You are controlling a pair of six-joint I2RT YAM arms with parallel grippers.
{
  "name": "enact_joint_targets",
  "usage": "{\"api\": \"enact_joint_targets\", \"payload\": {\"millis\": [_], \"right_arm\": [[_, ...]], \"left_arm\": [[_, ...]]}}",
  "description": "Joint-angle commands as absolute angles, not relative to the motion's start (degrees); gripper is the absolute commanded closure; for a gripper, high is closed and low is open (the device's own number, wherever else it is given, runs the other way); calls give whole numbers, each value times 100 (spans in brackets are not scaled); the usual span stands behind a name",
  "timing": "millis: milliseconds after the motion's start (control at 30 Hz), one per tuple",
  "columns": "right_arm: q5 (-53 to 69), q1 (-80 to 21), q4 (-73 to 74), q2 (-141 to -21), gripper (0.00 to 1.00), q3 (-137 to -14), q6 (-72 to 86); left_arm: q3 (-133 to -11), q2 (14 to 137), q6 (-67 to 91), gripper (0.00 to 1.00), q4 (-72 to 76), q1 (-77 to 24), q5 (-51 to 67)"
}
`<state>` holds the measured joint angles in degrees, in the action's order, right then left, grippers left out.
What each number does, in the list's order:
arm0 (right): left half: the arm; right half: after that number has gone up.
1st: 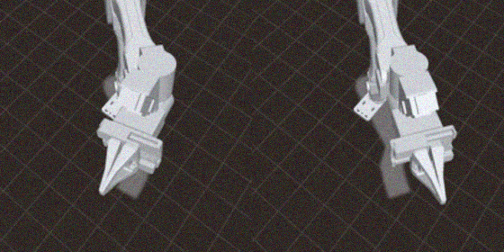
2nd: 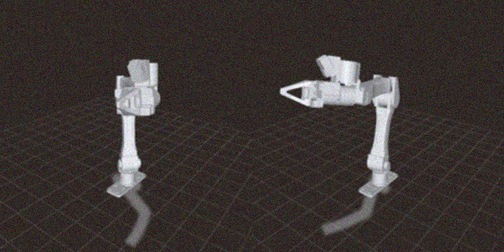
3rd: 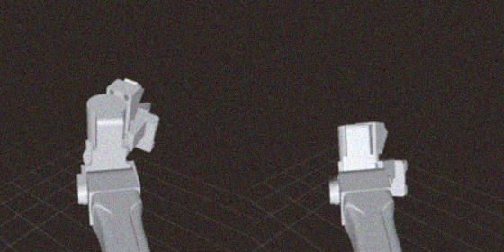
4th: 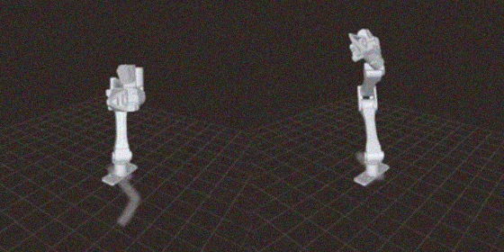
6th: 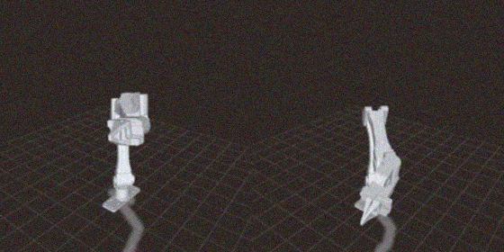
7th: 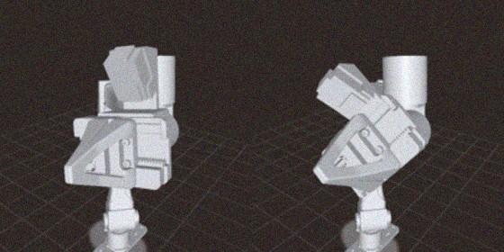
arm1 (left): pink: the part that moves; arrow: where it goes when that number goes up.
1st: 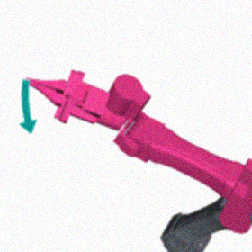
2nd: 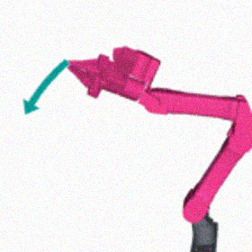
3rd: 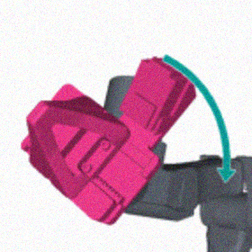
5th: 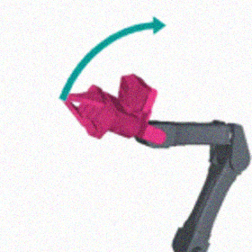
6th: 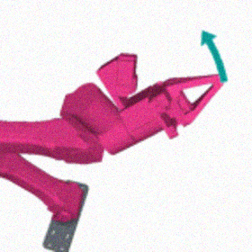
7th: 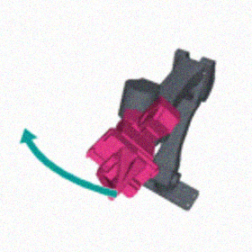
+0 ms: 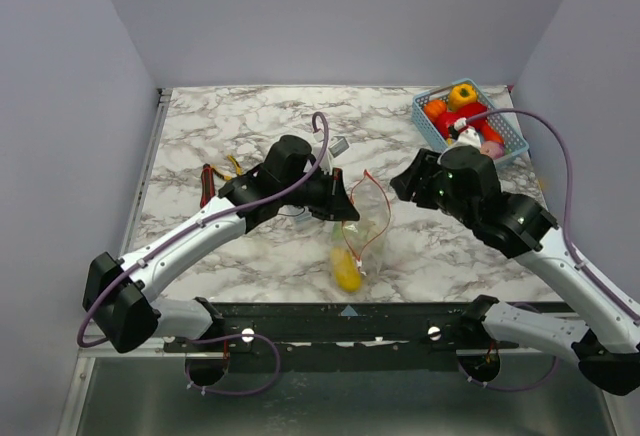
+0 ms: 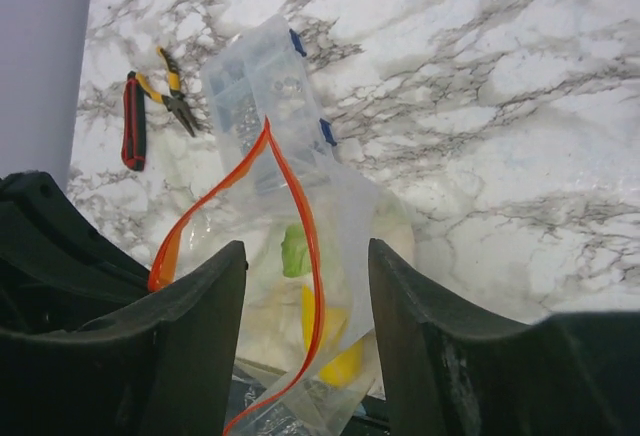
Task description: Place the food in the zip-top bag and seal the zipper
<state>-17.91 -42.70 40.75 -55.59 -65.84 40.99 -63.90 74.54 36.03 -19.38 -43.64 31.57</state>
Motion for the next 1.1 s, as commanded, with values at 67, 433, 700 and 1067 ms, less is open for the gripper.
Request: {"api": "enact_joint_targets", "payload": {"millis": [67,433,700,1067], "right_arm": [[-2766,-4307,4617,-5916,40,-7512,3826],[-3582,-3007,4564,-7334,27,-8301,3197],[-2877,-1220,3771,-8768,27,-8269,2948],[-2379,-132,3904,-10748,29,-9125,2933]], "left_arm": [[-6363,7220,3376,100,-1876,-4395,3121],[-6364,7172,3270,100,-2002,-4377,3006],[-6337,7154,3270,100,-1984,-4377,3051],[-6337,7216,3305,100,-1954,-4375,3162]]}}
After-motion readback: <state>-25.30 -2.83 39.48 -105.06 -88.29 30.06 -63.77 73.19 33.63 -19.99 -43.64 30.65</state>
